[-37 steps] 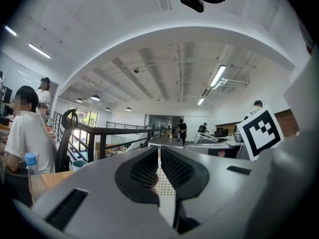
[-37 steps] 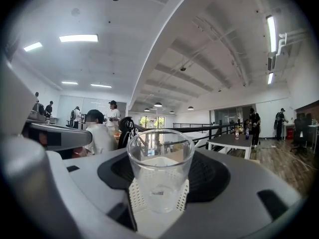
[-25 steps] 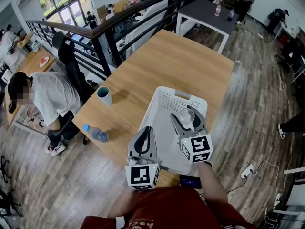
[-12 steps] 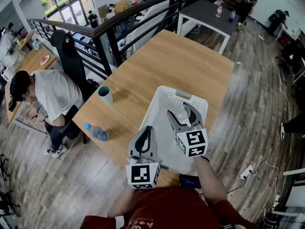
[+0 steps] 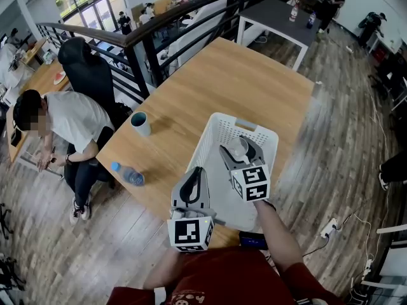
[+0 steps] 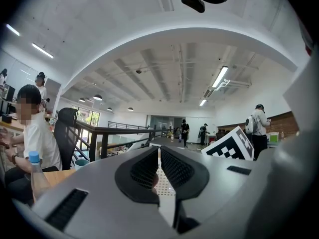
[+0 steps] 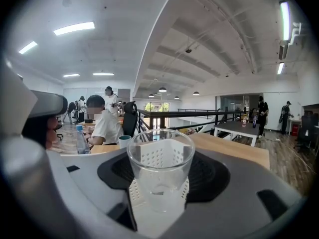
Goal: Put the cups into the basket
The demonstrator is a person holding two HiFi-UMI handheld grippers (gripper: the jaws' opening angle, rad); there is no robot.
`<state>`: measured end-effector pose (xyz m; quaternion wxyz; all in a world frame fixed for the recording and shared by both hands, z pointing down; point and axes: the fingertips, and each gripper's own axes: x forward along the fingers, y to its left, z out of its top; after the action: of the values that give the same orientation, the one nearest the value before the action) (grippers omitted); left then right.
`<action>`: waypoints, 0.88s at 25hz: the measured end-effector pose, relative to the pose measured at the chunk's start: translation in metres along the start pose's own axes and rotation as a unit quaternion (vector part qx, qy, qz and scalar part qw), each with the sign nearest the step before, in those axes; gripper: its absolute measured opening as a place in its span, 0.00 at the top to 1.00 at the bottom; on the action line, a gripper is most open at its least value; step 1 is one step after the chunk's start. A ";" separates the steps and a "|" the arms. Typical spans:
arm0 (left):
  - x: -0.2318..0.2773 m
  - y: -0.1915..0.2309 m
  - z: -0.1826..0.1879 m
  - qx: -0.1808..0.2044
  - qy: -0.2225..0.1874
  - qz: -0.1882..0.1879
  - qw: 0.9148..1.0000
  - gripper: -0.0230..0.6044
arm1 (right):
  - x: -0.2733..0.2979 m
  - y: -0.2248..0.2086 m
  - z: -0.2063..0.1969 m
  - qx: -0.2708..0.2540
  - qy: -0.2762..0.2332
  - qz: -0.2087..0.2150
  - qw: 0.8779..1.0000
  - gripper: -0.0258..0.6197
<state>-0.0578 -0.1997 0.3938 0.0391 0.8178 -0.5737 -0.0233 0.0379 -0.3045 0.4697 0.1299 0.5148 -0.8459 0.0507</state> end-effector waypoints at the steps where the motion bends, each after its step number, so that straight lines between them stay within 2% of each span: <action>1: 0.000 0.000 0.000 0.000 0.000 0.000 1.000 0.93 | 0.004 0.000 -0.005 -0.001 0.007 0.003 1.000 0.52; 7: 0.000 -0.001 -0.001 -0.004 0.001 0.000 1.000 0.93 | 0.018 -0.001 -0.025 0.005 0.044 0.008 0.999 0.52; 15: -0.001 -0.001 -0.003 -0.008 0.001 0.002 1.000 0.93 | 0.026 0.004 -0.031 -0.024 0.071 0.016 0.997 0.52; 19: -0.001 -0.002 -0.002 -0.006 0.003 0.003 1.000 0.93 | 0.035 0.008 -0.047 -0.035 0.111 0.033 0.993 0.52; 22: -0.001 -0.003 -0.002 -0.006 0.003 0.002 1.000 0.93 | 0.040 0.019 -0.061 -0.066 0.147 0.051 0.986 0.52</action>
<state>-0.0545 -0.1980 0.3957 0.0458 0.8167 -0.5748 -0.0239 0.0138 -0.3168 0.5406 0.2832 0.4486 -0.8442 0.0764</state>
